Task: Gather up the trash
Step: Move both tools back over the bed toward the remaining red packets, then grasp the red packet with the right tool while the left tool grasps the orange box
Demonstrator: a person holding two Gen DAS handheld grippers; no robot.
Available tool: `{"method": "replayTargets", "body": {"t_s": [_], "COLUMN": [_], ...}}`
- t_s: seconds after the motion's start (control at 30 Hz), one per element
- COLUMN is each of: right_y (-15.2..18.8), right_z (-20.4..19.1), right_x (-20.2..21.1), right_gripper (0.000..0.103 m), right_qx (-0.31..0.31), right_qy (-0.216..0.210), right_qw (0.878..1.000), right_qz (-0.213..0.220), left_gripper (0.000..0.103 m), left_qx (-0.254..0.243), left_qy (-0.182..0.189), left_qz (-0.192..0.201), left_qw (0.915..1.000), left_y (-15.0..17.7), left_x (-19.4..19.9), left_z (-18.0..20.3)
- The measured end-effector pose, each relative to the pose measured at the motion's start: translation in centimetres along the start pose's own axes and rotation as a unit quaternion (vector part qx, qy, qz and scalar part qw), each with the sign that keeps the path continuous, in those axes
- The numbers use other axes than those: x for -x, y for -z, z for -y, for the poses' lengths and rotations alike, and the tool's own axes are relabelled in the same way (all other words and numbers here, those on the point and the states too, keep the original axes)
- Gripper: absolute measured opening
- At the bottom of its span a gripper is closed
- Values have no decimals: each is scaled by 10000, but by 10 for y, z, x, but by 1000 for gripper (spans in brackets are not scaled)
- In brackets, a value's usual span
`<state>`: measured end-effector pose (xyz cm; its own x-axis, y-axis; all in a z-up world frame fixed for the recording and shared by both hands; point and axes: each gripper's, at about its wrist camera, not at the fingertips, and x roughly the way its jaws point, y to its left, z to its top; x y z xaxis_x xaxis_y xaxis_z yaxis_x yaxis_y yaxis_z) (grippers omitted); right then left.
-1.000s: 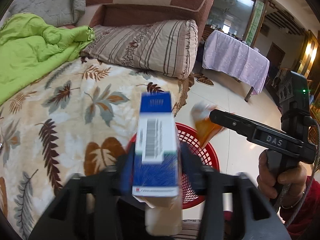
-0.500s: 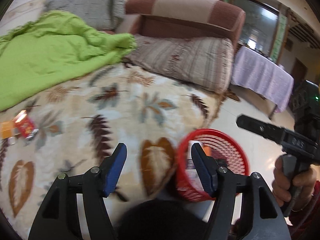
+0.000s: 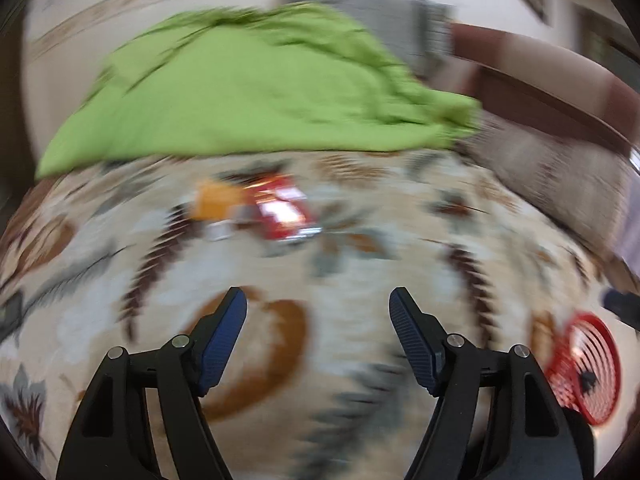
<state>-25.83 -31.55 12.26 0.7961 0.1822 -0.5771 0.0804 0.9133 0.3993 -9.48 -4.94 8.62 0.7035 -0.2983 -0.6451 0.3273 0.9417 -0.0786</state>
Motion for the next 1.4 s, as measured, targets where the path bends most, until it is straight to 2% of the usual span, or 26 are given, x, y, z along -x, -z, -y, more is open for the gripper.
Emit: {"method": "replayTargets", "body": {"t_s": [0.1, 0.23, 0.4, 0.53, 0.63, 0.7, 0.8, 0.87, 0.9, 0.93, 1.07, 1.17, 1.23, 1.33, 1.4], "right_y": [-10, -29, -54, -65, -74, -77, -77, -75, -75, -74, -74, -67, -54, -33, -26], "right_z": [-17, -46, -84, -111, -126, -136, -145, -142, -141, -138, -133, -131, -124, -115, -107], "right_x": [-25, -74, -162, -229, -269, -295, -327, -342, -347, -350, -329, -291, -256, -219, -210], "right_gripper": [80, 84, 85, 85, 85, 85, 85, 84, 75, 56, 56, 56, 56, 56, 56], "right_qx": [54, 293, 691, 1055, 1251, 1432, 1885, 2010, 2023, 1996, 1570, 1116, 800, 665, 518], "right_qy": [-142, -272, -259, 11, 165, 231, 655, 742, 739, 682, 458, 278, 76, -73, -117], "right_qw": [9997, 9978, 9922, 9863, 9833, 9793, 9698, 9666, 9662, 9670, 9782, 9879, 9933, 9960, 9967], "right_qz": [-204, -522, -1007, -1271, -1314, -1413, -1403, -1404, -1413, -1428, -1283, -1036, -826, -600, -614], "left_gripper": [73, 73, 73, 73, 73, 73, 73, 73, 73, 73, 73, 73, 73, 73, 73], "left_qx": [390, 895, 1133, 1473, 1684, 1724, 1721, 1706, 1732, 1782, 1661, 1527, 1382, 1325, 1267], "left_qy": [-413, -667, -979, -962, -907, -918, -866, -844, -820, -752, -545, -315, -314, 21, 68], "left_qz": [-85, -101, -75, -147, -177, -202, -231, -216, -216, -205, -60, 104, 196, 149, 139], "left_qw": [9983, 9937, 9887, 9843, 9814, 9805, 9810, 9815, 9812, 9809, 9846, 9877, 9897, 9911, 9918], "left_y": [0, -4, -9, -8, -8, -8, -10, -12, -12, -14, -21, -27, -33, -51, -69], "left_x": [-16, -23, -26, -28, -30, -32, -37, -39, -41, -42, -46, -43, -43, -49, -54], "left_z": [-45, -89, -114, -130, -139, -141, -142, -143, -144, -144, -137, -129, -124, -119, -117]}}
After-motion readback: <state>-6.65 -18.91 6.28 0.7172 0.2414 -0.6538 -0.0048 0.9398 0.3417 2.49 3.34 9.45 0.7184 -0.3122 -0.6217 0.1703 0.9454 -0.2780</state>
